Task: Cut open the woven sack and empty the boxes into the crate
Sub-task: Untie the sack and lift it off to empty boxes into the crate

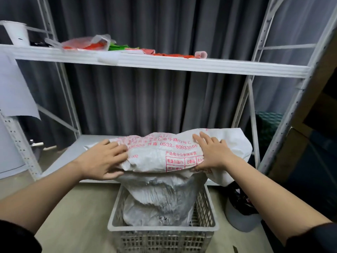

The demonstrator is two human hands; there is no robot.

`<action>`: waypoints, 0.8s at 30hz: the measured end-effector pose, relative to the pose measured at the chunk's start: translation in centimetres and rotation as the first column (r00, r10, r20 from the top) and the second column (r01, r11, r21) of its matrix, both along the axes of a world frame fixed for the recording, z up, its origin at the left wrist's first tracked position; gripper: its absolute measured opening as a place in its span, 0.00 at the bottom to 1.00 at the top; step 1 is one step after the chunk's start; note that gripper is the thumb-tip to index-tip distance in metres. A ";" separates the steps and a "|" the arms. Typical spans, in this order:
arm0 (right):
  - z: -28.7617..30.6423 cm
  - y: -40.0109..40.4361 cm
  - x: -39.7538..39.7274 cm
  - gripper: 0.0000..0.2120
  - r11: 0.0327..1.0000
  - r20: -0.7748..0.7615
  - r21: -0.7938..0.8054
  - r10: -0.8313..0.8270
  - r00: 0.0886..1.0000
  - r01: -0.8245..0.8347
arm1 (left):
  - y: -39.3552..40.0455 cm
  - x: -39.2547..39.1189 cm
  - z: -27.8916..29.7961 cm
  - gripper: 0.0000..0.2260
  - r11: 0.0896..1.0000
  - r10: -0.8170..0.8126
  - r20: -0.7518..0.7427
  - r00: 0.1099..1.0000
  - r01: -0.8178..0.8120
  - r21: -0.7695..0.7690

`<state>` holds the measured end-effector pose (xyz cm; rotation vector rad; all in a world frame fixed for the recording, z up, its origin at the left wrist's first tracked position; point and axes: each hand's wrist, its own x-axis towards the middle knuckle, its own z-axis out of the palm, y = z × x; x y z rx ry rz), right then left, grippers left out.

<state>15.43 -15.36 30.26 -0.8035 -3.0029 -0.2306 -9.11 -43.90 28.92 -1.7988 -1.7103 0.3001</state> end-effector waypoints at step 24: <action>-3.0 0.7 -0.5 0.63 0.997 -0.017 -0.076 0.015 1.000 -0.016 | 9.8 5.8 -2.0 0.09 0.915 0.087 0.255 0.963 -0.179 0.362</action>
